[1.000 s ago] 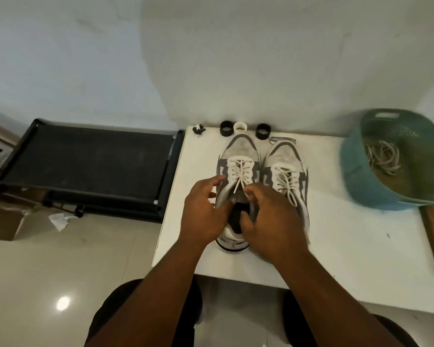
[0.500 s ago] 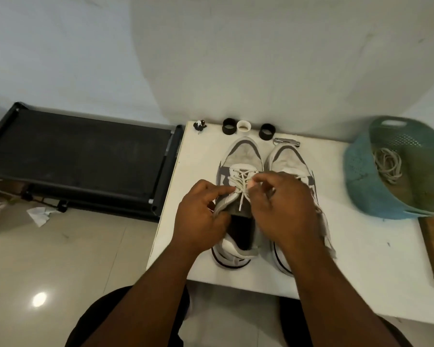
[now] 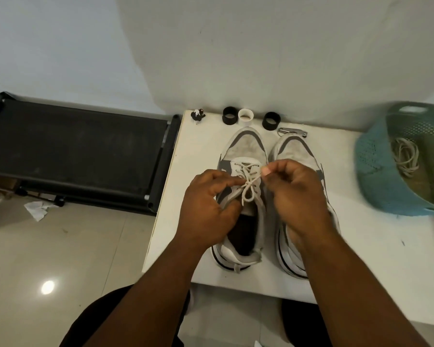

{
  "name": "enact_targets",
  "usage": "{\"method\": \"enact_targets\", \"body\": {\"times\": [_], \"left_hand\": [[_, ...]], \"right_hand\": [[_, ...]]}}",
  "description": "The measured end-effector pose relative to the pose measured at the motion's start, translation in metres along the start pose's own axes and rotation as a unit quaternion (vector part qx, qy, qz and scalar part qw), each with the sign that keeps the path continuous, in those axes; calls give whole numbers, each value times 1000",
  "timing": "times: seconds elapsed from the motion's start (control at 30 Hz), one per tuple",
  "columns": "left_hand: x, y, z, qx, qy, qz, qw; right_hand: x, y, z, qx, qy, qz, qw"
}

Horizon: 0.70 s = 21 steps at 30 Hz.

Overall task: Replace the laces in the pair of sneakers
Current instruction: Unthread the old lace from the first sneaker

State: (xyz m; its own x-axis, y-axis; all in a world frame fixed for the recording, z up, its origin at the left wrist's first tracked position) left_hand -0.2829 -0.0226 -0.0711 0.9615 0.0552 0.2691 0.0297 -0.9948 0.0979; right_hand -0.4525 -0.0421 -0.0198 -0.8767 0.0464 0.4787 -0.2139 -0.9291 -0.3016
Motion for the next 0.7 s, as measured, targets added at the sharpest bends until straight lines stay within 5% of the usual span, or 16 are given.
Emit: {"method": "enact_targets", "body": {"times": [0.2,0.3,0.47,0.6,0.7], "left_hand": [[0,-1,-3,6,-3,7,1000],[-2,-1,-6,-3,-3,5,1000],[-5,0,-7,-5,6,-2,1000],[-9,3,-8,19,-36,-16,999],[-13,6,-5,66,-115,0,991]], "right_hand": [[38,4,16,76,298,-70,949],[45,3,20,157,343,-61,924],[25,6,12,163,-1,9,987],[10,7,-2,207,-232,74,947],[-2,8,-8,246,-301,99,916]]}}
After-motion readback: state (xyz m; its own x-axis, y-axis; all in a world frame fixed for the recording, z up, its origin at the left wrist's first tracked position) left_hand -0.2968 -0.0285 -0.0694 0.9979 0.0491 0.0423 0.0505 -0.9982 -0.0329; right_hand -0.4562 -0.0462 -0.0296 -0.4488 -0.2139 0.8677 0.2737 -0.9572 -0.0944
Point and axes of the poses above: each hand's wrist, its own y-axis towards the middle knuckle, its own x-axis out of the back of the hand, z = x × y, the point moved 3 cm from there along y, towards the middle knuckle, and after that the axes turned 14 degrees about -y, right-handed, at the moved point
